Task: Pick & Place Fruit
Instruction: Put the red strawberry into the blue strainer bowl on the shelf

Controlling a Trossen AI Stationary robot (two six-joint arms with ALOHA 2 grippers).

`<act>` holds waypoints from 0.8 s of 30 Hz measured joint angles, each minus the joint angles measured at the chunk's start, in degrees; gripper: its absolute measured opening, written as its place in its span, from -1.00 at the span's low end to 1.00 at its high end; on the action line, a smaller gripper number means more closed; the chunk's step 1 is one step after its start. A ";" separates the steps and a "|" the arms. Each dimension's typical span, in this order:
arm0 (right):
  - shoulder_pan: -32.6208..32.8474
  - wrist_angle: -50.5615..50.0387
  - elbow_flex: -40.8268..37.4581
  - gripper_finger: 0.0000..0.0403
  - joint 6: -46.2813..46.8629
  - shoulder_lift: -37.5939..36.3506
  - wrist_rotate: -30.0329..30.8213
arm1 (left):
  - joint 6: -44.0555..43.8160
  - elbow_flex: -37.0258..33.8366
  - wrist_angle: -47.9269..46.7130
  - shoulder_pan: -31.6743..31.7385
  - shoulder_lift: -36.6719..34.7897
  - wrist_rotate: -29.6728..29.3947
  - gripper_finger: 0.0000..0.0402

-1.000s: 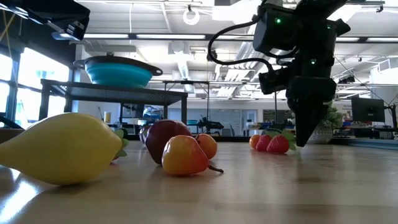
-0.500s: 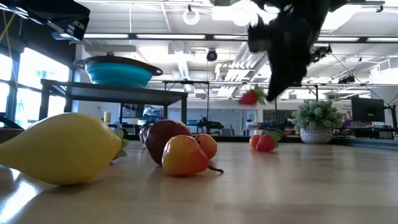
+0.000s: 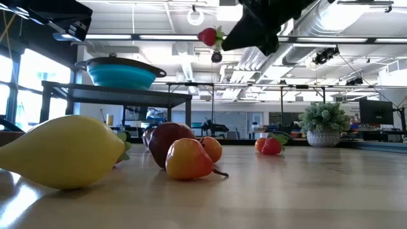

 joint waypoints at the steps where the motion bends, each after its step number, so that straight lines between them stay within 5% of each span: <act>1: -0.01 0.76 -0.02 -0.98 -0.44 0.00 0.92 | 0.00 0.00 0.00 0.00 0.00 0.00 -1.00; 14: 0.03 21.11 -0.02 -0.98 -12.84 0.04 9.66 | 0.00 0.02 0.04 0.00 0.00 0.04 -1.00; 24: 0.06 28.62 -0.02 -0.98 -15.61 1.97 8.98 | 0.00 0.01 0.04 0.00 0.00 0.20 -1.00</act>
